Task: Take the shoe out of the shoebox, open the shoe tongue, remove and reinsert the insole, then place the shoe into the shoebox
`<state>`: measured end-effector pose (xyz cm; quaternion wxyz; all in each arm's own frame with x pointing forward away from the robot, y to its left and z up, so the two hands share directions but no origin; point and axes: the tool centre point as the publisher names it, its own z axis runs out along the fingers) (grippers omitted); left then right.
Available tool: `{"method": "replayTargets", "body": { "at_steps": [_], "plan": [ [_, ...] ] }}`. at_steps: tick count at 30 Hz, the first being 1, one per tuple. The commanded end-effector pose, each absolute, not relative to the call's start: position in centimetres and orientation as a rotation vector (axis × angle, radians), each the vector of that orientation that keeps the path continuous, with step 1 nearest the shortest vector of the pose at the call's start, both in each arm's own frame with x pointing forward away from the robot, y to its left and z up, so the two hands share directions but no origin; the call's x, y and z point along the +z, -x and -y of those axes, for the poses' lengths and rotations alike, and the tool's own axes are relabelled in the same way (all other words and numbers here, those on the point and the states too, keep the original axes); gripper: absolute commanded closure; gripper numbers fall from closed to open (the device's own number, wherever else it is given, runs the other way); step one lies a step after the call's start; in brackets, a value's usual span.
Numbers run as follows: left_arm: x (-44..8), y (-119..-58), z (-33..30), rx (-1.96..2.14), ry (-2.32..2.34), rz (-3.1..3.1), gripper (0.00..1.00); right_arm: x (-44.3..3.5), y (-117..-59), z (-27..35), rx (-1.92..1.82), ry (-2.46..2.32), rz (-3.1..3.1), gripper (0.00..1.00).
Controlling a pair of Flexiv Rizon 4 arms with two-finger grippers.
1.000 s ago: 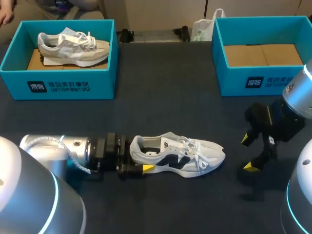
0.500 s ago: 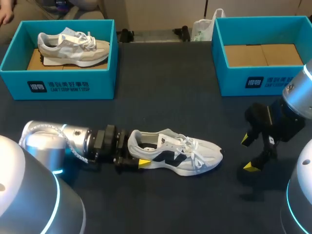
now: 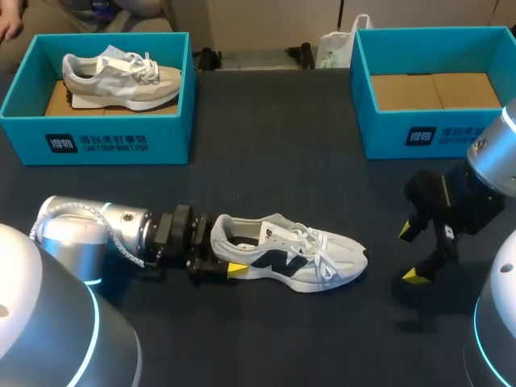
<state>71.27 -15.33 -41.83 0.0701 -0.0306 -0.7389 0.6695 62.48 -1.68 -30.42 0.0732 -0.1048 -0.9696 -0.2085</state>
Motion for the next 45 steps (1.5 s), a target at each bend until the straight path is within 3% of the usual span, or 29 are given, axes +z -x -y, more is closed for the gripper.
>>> {"method": "replayTargets", "body": {
  "at_steps": [1,6,24,35,45],
  "plan": [
    [-41.9,-71.3,15.1,2.012,0.092,2.224,1.00,-30.4,-62.3,1.7,-0.626,0.316,2.915,0.00],
    [-41.9,-71.3,15.1,2.012,0.092,2.224,1.00,-30.4,-62.3,1.7,-0.626,0.316,2.915,0.00],
    [-41.9,-71.3,15.1,2.012,0.092,2.224,1.00,-25.5,-62.5,-6.3,-0.081,1.566,2.619,0.00],
    [-41.9,-71.3,15.1,2.012,0.092,2.224,1.00,-25.3,-62.4,-6.8,-0.040,1.535,2.642,0.00],
    [-41.9,-71.3,15.1,2.012,0.092,2.224,1.00,-24.9,-63.2,-13.9,0.061,2.098,2.330,0.00]
  ]
}}
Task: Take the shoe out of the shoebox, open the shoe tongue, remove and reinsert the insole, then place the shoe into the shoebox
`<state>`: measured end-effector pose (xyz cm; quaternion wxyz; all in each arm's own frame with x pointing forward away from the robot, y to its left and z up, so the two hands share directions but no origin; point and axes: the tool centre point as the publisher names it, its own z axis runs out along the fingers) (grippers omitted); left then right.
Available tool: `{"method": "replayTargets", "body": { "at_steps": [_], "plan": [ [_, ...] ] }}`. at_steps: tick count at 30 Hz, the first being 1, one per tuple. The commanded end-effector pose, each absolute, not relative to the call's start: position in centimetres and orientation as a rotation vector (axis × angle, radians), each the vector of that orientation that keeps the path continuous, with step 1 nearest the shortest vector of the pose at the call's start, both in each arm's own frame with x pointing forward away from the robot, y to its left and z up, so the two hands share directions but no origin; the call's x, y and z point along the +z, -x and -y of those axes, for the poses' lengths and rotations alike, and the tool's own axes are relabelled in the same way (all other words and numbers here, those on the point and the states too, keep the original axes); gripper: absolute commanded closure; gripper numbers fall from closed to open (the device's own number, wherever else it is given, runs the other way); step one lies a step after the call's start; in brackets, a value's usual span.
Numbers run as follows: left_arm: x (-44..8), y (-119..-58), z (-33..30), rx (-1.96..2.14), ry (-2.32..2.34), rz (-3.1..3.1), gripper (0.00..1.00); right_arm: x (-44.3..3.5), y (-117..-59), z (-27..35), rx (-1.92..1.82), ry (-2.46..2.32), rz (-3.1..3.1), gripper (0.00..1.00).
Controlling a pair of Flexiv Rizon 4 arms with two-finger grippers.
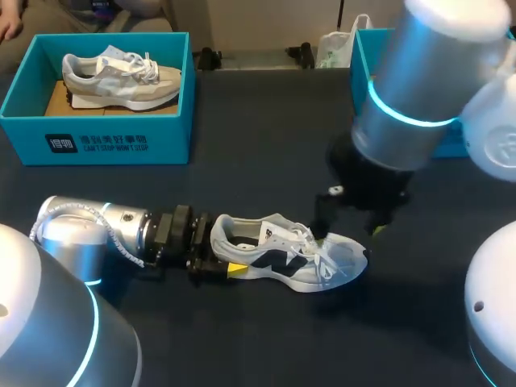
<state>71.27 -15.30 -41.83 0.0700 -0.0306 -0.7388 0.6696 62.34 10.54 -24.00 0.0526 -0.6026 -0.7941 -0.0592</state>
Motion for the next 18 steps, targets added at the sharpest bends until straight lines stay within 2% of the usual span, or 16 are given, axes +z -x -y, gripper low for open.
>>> {"method": "replayTargets", "body": {
  "at_steps": [1,18],
  "plan": [
    [-41.9,-71.3,15.1,2.012,0.092,2.224,1.00,-24.7,-63.2,-14.5,0.070,2.150,2.296,0.00],
    [-41.9,-71.3,15.1,2.012,0.092,2.224,1.00,-24.9,-63.2,-17.4,0.198,2.284,2.238,0.00]
  ]
}}
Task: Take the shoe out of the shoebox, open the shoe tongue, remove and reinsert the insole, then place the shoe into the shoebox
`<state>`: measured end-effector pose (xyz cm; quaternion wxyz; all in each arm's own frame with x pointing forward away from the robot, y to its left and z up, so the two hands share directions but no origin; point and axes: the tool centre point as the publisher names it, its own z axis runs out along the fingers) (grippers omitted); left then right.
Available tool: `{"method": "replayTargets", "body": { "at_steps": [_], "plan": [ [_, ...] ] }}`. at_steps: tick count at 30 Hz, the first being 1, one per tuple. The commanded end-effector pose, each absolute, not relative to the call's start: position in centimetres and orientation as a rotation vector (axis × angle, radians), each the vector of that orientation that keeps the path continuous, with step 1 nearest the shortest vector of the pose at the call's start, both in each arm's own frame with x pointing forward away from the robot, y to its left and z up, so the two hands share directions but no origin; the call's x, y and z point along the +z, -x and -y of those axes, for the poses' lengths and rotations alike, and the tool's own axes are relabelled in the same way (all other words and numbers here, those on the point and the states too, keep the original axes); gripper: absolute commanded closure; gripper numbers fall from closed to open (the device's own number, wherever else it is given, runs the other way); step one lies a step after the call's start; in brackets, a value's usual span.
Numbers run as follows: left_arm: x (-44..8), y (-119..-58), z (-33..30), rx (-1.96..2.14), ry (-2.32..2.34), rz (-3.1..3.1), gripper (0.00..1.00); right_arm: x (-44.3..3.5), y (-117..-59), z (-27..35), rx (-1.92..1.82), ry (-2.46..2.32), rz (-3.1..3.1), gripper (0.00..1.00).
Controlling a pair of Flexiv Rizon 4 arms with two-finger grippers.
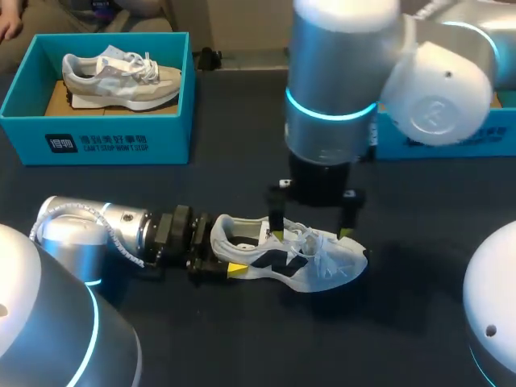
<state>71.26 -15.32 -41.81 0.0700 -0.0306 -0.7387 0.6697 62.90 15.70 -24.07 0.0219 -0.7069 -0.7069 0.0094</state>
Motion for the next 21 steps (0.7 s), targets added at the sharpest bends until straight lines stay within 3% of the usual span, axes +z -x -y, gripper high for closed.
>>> {"method": "replayTargets", "body": {
  "at_steps": [1,21],
  "plan": [
    [-41.9,-71.3,15.1,2.012,0.092,2.224,1.00,-24.9,-63.1,-17.7,0.215,2.293,2.245,0.00],
    [-41.9,-71.3,15.1,2.012,0.092,2.224,1.00,-25.8,-62.7,-18.1,0.158,2.332,2.248,0.00]
  ]
}}
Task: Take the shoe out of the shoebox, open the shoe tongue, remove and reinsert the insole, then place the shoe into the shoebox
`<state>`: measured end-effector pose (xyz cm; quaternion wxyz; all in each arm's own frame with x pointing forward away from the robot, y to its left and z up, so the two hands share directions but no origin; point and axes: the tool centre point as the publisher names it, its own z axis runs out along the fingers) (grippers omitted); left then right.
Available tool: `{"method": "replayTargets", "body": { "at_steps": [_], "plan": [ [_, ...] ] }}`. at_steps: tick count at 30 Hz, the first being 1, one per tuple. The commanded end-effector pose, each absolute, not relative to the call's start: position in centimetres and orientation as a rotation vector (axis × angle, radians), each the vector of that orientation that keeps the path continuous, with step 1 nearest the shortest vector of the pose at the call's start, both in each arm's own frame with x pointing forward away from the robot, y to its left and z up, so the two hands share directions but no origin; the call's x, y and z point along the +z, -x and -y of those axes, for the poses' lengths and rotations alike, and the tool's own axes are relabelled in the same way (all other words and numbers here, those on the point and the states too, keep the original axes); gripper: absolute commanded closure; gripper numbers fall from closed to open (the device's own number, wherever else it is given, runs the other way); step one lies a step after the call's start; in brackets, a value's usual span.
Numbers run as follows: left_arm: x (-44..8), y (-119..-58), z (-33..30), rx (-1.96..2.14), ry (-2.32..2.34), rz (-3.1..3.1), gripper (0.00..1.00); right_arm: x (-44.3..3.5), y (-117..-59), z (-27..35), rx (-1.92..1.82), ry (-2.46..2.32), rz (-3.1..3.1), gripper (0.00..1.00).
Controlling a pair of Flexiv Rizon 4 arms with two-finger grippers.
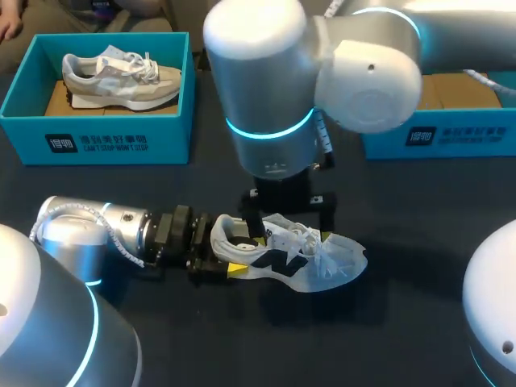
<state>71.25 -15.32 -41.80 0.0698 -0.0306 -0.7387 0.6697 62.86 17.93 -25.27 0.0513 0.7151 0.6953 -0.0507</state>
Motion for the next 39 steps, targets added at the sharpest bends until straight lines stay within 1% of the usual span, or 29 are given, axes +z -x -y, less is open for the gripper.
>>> {"method": "replayTargets", "body": {
  "at_steps": [1,17,18,19,20,21,23,25,27,29,32,33,34,35,36,37,38,39],
  "plan": [
    [-41.9,-71.3,15.1,2.012,0.092,2.224,1.00,-25.8,-62.7,-18.0,-0.146,-2.189,-2.105,0.00],
    [-41.5,-71.5,15.5,1.988,0.139,2.245,1.00,-25.9,-62.7,-18.7,-0.154,-2.196,-2.096,0.00],
    [-41.5,-71.5,15.5,1.986,0.135,2.250,0.75,-26.0,-62.7,-18.7,-0.154,-2.196,-2.097,0.00],
    [-41.5,-71.5,15.5,1.987,0.133,2.251,0.54,-26.0,-62.7,-18.7,-0.155,-2.195,-2.098,0.00],
    [-41.5,-71.5,15.5,1.986,0.131,2.253,0.40,-26.0,-62.8,-18.8,-0.156,-2.195,-2.099,0.00],
    [-41.5,-71.5,15.5,1.985,0.130,2.257,0.31,-25.9,-62.8,-18.8,-0.156,-2.193,-2.100,0.00],
    [-41.5,-71.5,15.5,1.980,0.131,2.265,0.31,-25.9,-62.9,-18.8,-0.156,-2.192,-2.101,0.00],
    [-41.4,-71.5,15.5,1.976,0.131,2.268,0.24,-25.9,-63.0,-18.9,-0.157,-2.189,-2.102,0.00],
    [-41.4,-71.4,15.4,1.965,0.135,2.275,0.24,-25.9,-63.0,-19.0,-0.158,-2.187,-2.102,0.00],
    [-41.3,-71.3,15.3,1.957,0.139,2.278,0.16,-25.9,-63.0,-19.0,-0.159,-2.185,-2.103,0.00],
    [-41.2,-71.2,15.2,1.944,0.141,2.283,0.20,-26.0,-63.1,-19.0,-0.161,-2.185,-2.103,0.00],
    [-41.2,-71.2,15.2,1.935,0.142,2.287,0.21,-26.0,-63.1,-19.0,-0.162,-2.184,-2.103,0.00],
    [-41.2,-71.2,15.2,1.932,0.144,2.288,0.18,-26.0,-63.1,-19.1,-0.164,-2.184,-2.103,0.00],
    [-41.2,-71.2,15.2,1.926,0.146,2.293,0.19,-26.0,-63.1,-19.1,-0.166,-2.184,-2.102,0.00],
    [-41.2,-71.2,15.1,1.920,0.148,2.298,0.25,-26.0,-63.1,-19.2,-0.166,-2.183,-2.101,0.00],
    [-41.2,-71.2,15.1,1.912,0.150,2.302,0.33,-26.0,-63.1,-19.2,-0.166,-2.182,-2.101,0.00],
    [-41.2,-71.1,15.1,1.898,0.155,2.311,0.36,-26.0,-63.1,-19.2,-0.168,-2.182,-2.100,0.00],
    [-41.3,-71.1,15.1,1.896,0.157,2.314,0.49,-26.0,-63.2,-19.3,-0.169,-2.182,-2.099,0.00]
  ]
}}
